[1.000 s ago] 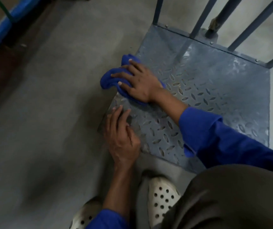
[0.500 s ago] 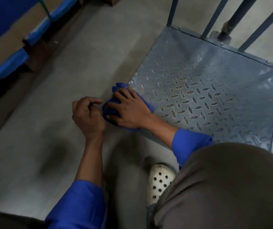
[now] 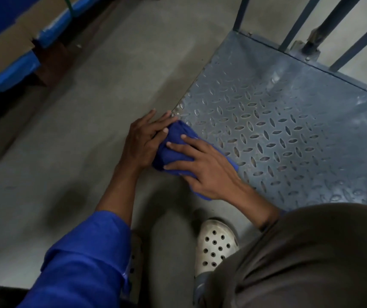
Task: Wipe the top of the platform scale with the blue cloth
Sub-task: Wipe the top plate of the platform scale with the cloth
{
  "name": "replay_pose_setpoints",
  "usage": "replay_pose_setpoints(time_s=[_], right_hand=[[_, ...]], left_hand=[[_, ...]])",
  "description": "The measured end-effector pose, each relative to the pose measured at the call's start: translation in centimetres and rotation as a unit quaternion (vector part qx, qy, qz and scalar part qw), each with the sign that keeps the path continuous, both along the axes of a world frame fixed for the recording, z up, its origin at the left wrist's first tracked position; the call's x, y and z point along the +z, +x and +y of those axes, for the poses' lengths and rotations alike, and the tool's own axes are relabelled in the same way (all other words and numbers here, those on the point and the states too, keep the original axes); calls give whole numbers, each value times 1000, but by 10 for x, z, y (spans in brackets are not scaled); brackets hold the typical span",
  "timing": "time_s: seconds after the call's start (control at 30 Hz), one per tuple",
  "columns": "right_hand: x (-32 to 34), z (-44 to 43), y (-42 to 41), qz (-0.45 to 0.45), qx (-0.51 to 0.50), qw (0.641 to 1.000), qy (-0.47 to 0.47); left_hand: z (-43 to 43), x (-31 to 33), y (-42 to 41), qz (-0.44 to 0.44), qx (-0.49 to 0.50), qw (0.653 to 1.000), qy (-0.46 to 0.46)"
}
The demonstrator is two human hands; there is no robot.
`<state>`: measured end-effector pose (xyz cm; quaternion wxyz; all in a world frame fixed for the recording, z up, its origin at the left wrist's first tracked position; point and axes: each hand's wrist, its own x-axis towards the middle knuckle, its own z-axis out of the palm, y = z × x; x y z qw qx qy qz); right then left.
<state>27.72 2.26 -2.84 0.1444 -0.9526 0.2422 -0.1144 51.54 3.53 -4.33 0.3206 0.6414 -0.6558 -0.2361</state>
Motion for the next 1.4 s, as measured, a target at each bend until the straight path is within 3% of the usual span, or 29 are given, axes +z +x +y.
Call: replay_pose_setpoints(time_s=[0.27, 0.53, 0.83, 0.93, 1.13, 1.4], right_hand=[[6, 17, -25, 18, -11, 1000, -18], [9, -6, 16, 24, 13, 1000, 12], [15, 32, -56, 48, 7, 998, 35], [14, 24, -34, 47, 13, 999, 25], [10, -9, 35, 16, 62, 997, 43], [19, 19, -40, 46, 79, 996, 23]], left_hand=[[-15, 1, 15, -131, -93, 987, -30], [-49, 31, 39, -247, -259, 933, -31], [-58, 30, 45, -247, -272, 930, 8], [-58, 27, 45, -243, -282, 928, -12], [-73, 30, 49, -313, -358, 874, -102], [-82, 37, 47, -309, -413, 849, -114]])
